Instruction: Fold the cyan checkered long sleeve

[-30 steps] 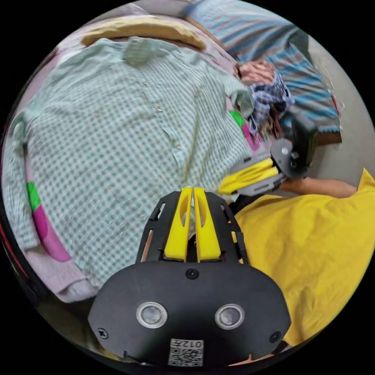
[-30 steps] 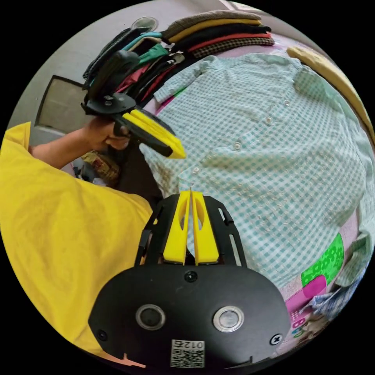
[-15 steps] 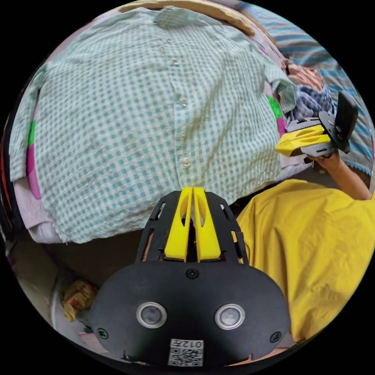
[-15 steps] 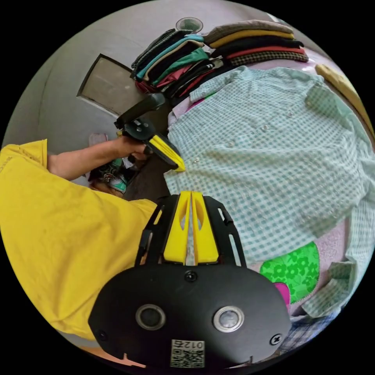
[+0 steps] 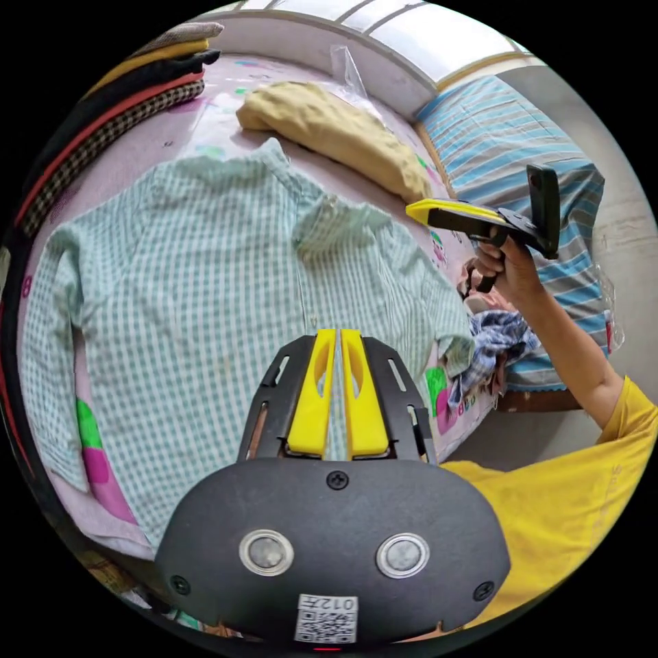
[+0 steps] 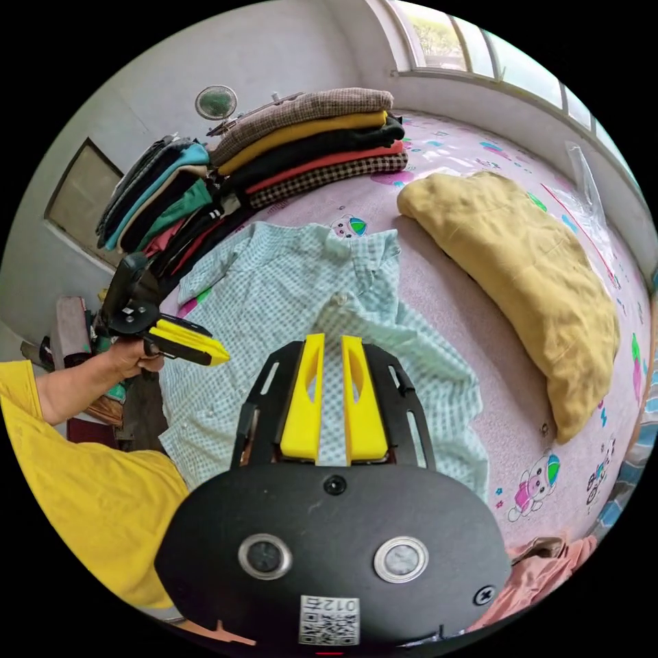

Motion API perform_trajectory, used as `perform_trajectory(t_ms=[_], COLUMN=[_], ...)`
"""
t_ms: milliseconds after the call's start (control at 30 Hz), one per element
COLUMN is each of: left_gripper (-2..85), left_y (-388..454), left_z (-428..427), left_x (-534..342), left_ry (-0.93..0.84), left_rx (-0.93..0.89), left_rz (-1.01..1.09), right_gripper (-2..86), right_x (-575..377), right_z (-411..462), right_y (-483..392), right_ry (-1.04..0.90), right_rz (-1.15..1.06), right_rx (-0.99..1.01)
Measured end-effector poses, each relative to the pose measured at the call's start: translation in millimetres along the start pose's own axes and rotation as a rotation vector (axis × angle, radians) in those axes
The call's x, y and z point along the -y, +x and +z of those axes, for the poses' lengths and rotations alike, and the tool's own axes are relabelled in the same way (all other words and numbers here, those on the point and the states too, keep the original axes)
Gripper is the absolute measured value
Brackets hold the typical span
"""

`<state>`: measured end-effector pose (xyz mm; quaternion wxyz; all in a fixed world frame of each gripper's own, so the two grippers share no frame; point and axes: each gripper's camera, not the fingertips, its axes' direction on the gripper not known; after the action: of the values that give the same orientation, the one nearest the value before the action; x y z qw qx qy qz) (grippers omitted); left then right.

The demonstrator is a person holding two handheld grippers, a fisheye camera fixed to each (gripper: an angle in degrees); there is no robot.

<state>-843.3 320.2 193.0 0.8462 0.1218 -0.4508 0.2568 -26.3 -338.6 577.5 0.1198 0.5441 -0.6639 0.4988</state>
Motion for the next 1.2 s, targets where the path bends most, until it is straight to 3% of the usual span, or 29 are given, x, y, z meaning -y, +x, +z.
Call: perform_trajectory(t_ms=[100, 167, 400, 533, 733, 1033, 1200], left_gripper=[0.4, 0.4, 0.4, 0.3, 0.3, 0.4, 0.5], left_y=[-30, -62, -135, -168, -188, -179, -172], left_z=[0, 4, 17, 28, 41, 61, 61], left_x=[57, 85, 103, 95, 83, 97, 98], left_ry=[-0.003, 0.005, 0.011, 0.01, -0.007, -0.055, -0.044], left_rx=[-0.034, -0.165, -0.279, -0.359, -0.4, -0.389, -0.382], left_rz=[-0.044, -0.101, -0.266, -0.354, -0.404, -0.356, -0.313], right_gripper=[6.6, 8.0, 8.3, 5.1, 3.7, 8.9, 11.8], right_x=[54, 84, 124, 122, 65, 37, 65], right_z=[23, 47, 85, 113, 96, 93, 75], right_y=[18, 25, 28, 16, 1, 20, 9], right_ry=[-0.036, -0.091, -0.164, -0.334, -0.137, -0.131, -0.121], right_rz=[-0.007, -0.049, -0.128, -0.241, -0.202, -0.1, -0.281], right_rx=[-0.011, 0.009, 0.058, -0.002, -0.074, -0.077, -0.216])
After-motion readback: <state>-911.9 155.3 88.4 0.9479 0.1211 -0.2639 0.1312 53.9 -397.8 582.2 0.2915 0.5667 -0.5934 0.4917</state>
